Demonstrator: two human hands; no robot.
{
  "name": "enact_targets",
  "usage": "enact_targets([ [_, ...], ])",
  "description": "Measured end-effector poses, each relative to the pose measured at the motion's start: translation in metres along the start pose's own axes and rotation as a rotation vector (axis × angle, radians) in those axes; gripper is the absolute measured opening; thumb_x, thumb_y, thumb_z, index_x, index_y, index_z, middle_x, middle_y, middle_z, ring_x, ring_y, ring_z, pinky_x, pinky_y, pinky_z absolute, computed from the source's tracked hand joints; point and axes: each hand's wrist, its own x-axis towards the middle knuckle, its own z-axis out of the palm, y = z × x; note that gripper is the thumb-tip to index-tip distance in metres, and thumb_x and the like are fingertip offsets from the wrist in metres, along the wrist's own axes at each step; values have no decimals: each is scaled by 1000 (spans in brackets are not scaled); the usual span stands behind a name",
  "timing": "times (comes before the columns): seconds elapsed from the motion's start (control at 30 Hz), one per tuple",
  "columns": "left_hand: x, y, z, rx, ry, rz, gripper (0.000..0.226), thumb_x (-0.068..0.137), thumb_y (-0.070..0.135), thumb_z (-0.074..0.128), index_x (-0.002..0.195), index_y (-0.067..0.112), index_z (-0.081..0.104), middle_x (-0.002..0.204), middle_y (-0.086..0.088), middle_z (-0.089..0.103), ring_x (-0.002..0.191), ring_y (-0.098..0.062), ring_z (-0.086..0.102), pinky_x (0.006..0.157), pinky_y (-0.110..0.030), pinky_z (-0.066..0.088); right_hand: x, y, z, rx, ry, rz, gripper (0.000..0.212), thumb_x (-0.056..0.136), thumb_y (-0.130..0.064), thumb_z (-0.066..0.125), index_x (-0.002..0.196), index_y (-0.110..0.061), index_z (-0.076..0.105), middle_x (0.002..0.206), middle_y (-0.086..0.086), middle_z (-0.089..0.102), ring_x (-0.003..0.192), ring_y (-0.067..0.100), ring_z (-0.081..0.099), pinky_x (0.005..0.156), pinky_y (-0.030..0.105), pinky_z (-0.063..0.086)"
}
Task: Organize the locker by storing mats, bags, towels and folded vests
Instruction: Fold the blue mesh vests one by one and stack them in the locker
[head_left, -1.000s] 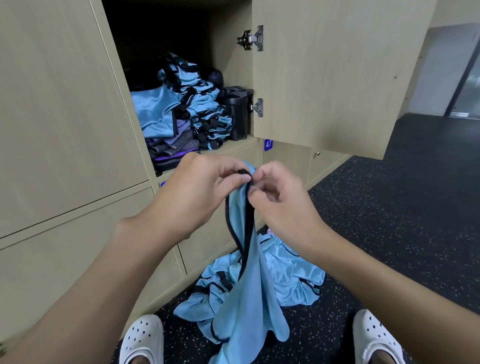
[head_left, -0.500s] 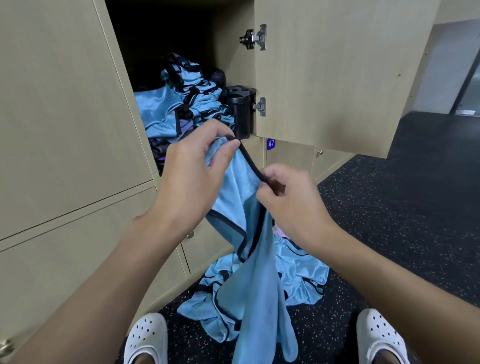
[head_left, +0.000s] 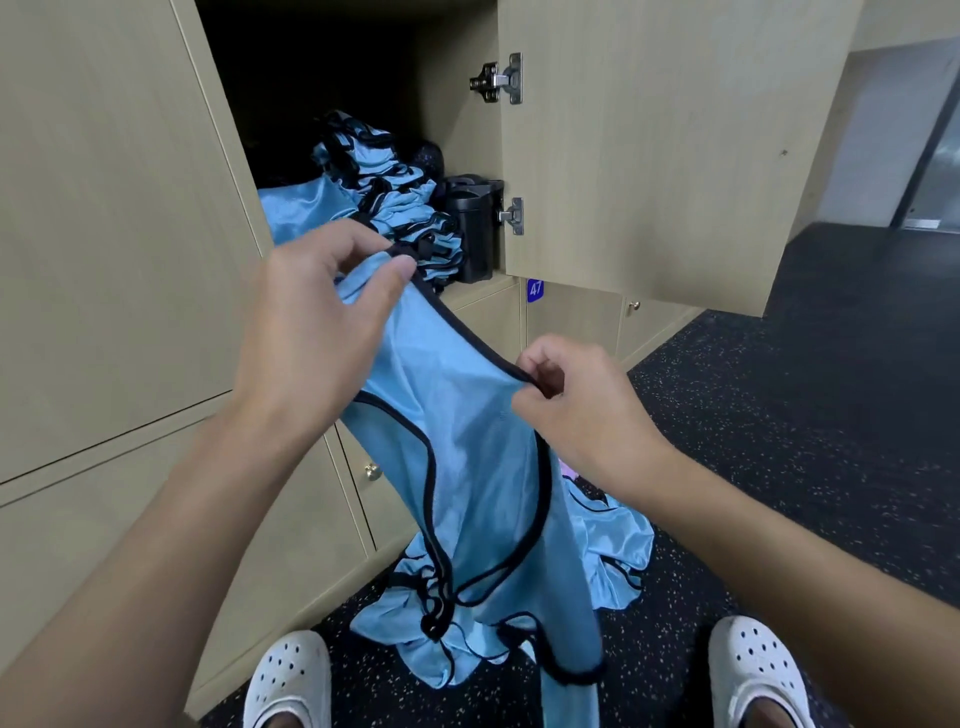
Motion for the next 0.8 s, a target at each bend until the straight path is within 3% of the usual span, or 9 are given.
enact_targets([
  [0.07, 4, -4, -8, 17, 34, -38, 11, 93, 27, 67, 83, 29, 62, 77, 18, 61, 75, 0, 54, 72, -16, 42, 1, 1, -1, -5, -12, 16, 10, 70, -29, 51, 77, -33, 57, 64, -8, 58, 60, 12, 48, 79, 54, 50],
  [0.17, 9, -11, -17, 42, 65, -97, 10, 93, 27, 66, 84, 29, 63, 79, 19, 60, 77, -3, 56, 74, -18, 43, 2, 4, -1, -38, -15, 11, 8, 75, -26, 54, 75, -31, 60, 61, -12, 56, 59, 12, 47, 76, 50, 51],
  [0.3, 7, -14, -19, 92, -40, -104, 1, 92, 22, 67, 93, 23, 68, 92, 20, 65, 86, 13, 57, 76, -1, 38, 2, 7, -5, -71, -5, -65, 12, 90, -18, 60, 81, -22, 68, 79, -4, 64, 72, 16, 58, 74, 43, 52],
  [0.4, -3, -11, -10, 40, -253, -104, 28, 83, 39, 75, 106, 22, 73, 104, 17, 70, 98, 15, 60, 88, -2, 40, 2, 5, -7, -55, -55, -141, 15, 92, -12, 59, 84, -15, 70, 79, 4, 67, 72, 21, 60, 71, 40, 51],
  [0.5, -18, -4, 7, 28, -629, -177, 73, 63, 69, 75, 124, 30, 66, 106, 25, 70, 102, 14, 61, 94, -15, 45, 1, 3, -7, -16, -90, -195, 17, 89, -5, 60, 86, -13, 74, 78, 4, 71, 74, 18, 64, 72, 32, 52],
  [0.57, -28, -6, 21, 47, -792, -188, 49, 70, 58, 77, 111, 32, 72, 92, 25, 71, 85, 12, 64, 83, -19, 50, -1, 1, -8, 16, -121, -200, 18, 88, -3, 60, 85, -14, 75, 76, -1, 72, 67, 8, 60, 67, 23, 48],
  [0.63, -31, -6, 28, 42, -777, -170, 11, 83, 37, 75, 85, 26, 76, 69, 19, 67, 62, 2, 59, 65, -23, 48, -3, 1, -9, 59, -152, -181, 15, 90, -6, 61, 85, -14, 74, 76, -2, 71, 63, 2, 56, 62, 17, 46],
  [0.73, -26, -7, 23, 57, -657, -139, 18, 90, 24, 68, 73, 20, 72, 56, 7, 61, 48, -8, 47, 49, -24, 41, -4, 3, -13, 82, -161, -149, 10, 92, -12, 63, 85, -13, 71, 76, 3, 70, 59, 3, 52, 55, 19, 45],
  [0.8, -19, -7, 15, 16, -575, -172, 17, 91, 19, 67, 74, 18, 71, 53, 11, 58, 42, -6, 45, 42, -20, 38, -4, 5, -15, 62, -173, -135, 10, 91, -12, 65, 82, -12, 69, 75, 5, 70, 60, 6, 52, 60, 22, 45],
])
